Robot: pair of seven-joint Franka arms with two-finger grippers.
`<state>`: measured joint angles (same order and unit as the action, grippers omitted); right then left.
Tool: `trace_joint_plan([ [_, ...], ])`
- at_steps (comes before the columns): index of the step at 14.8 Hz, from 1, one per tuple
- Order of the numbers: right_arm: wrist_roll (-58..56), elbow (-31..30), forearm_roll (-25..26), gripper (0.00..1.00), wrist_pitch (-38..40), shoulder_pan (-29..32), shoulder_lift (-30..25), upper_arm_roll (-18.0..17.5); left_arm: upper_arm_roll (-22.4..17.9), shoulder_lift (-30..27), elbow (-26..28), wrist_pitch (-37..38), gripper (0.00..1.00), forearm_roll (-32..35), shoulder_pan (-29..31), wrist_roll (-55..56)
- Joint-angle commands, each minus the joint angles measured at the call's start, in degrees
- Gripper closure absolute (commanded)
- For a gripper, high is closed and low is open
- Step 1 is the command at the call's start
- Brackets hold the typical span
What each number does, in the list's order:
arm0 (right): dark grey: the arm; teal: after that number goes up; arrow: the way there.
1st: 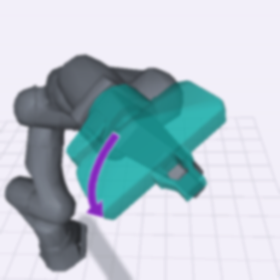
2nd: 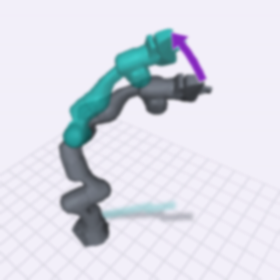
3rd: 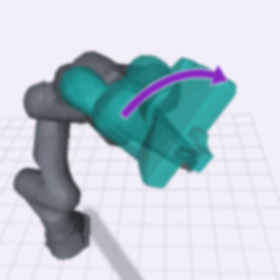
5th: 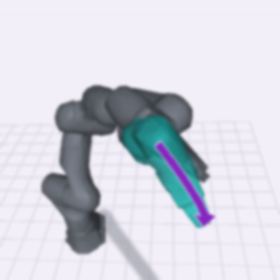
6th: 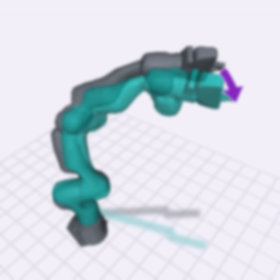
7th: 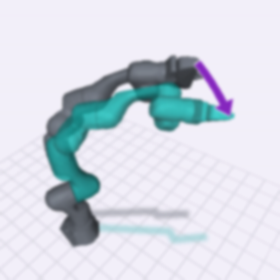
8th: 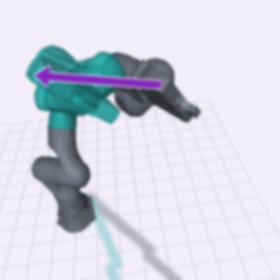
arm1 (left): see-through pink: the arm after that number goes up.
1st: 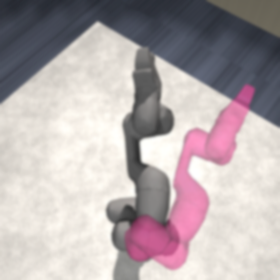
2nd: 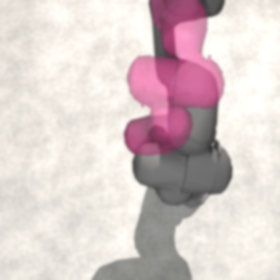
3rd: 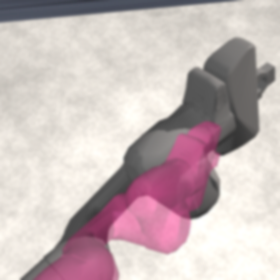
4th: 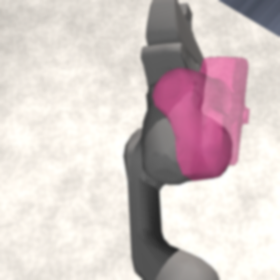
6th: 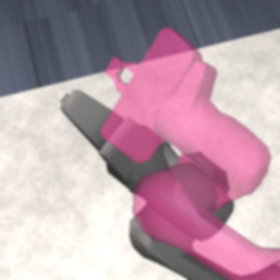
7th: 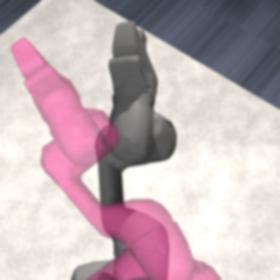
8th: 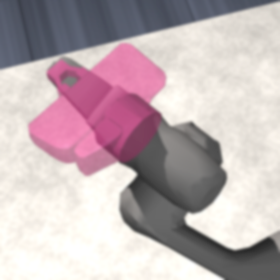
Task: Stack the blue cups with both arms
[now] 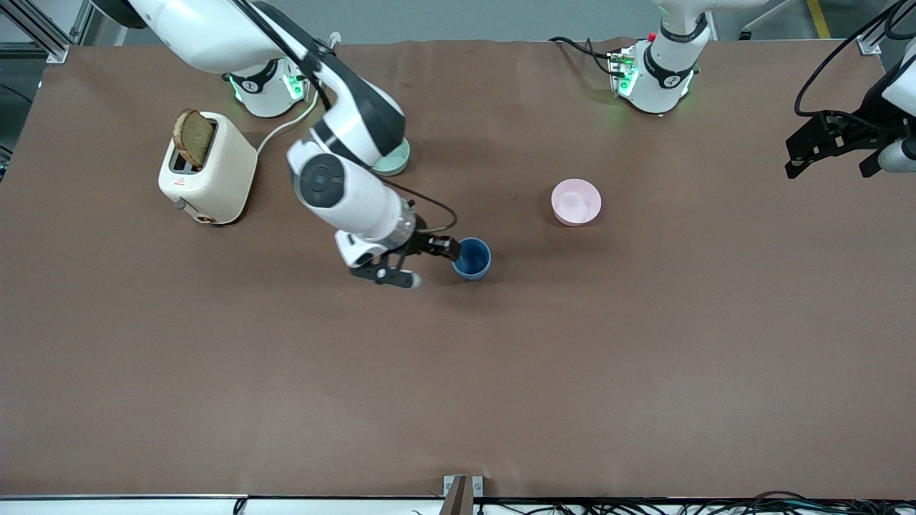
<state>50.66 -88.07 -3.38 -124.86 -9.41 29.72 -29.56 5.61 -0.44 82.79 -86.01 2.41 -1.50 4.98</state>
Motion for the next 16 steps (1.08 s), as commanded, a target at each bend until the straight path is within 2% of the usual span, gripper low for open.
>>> trace_joint_plan([
  [1, -7.5, -2.5, 0.9, 0.0, 7.6, 8.5, -9.4, -0.5, -0.1, -1.4, 1.3, -0.3, 0.0, -0.8, 0.1, -0.8],
  [2, -11.9, -2.8, 1.2, 0.0, 10.4, 11.5, -11.3, 0.1, -0.1, -1.4, 1.3, -0.3, 0.0, -0.8, 0.0, -0.8],
  [4, -19.2, -3.4, 2.1, 0.0, 13.6, 14.9, -15.5, 3.9, -0.1, -1.5, 1.2, -0.3, 0.0, -0.8, 0.0, -0.8],
  [9, -36.4, -9.1, 2.1, 0.0, 15.2, 15.0, -25.8, 18.4, 0.1, -1.4, 1.1, -0.3, 0.0, -0.8, 0.0, -0.8],
  [13, -41.4, -8.2, 2.1, 0.0, 25.5, 14.7, -30.7, 23.8, 0.2, -1.5, 1.1, -0.3, 0.0, -0.8, 0.0, -1.5],
  [16, -45.0, -1.3, 2.1, 0.0, 34.2, 14.4, -30.9, 26.6, 0.2, -2.3, 1.1, -0.3, 0.0, -0.8, 0.0, -1.5],
])
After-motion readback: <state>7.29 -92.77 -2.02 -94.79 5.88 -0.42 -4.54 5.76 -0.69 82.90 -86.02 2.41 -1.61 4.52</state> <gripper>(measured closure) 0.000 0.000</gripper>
